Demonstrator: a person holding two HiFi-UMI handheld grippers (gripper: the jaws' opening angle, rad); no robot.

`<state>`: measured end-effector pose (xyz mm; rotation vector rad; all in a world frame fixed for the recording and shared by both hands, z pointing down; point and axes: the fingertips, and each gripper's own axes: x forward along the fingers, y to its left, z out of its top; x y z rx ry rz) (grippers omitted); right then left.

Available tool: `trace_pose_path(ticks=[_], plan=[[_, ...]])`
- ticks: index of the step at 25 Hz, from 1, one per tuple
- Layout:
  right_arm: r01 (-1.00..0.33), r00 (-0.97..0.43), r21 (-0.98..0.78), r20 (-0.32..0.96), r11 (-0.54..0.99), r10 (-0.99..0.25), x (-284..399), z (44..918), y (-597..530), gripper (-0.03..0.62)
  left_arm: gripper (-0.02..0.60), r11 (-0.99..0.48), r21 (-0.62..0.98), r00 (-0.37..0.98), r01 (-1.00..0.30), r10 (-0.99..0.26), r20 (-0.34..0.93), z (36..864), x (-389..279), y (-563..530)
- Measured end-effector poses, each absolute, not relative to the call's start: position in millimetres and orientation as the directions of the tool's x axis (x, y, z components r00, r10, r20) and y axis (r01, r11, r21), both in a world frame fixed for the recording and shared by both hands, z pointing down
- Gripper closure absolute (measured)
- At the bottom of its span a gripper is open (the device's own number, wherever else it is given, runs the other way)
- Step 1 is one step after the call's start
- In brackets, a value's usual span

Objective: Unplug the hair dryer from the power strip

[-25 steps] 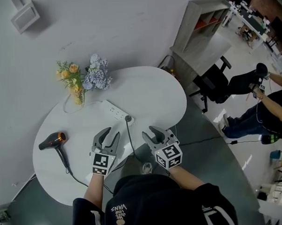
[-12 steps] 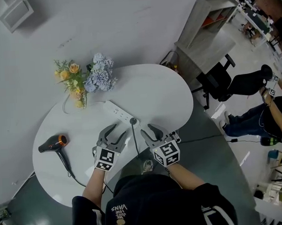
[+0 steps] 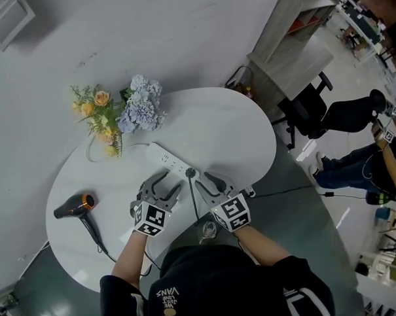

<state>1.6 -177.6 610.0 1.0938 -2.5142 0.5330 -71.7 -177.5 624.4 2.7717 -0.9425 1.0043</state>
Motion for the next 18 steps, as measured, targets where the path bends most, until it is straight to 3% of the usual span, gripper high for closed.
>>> trace_pose_path(ticks=[18], plan=[[-0.634, -0.696, -0.05, 0.472, 0.772, -0.541, -33.3, 619.0, -196.3, 0.453, 0.329, -0.912, -0.245, 0.631, -0.329, -0.405, 0.662, 649.5, -63.5, -192.6]])
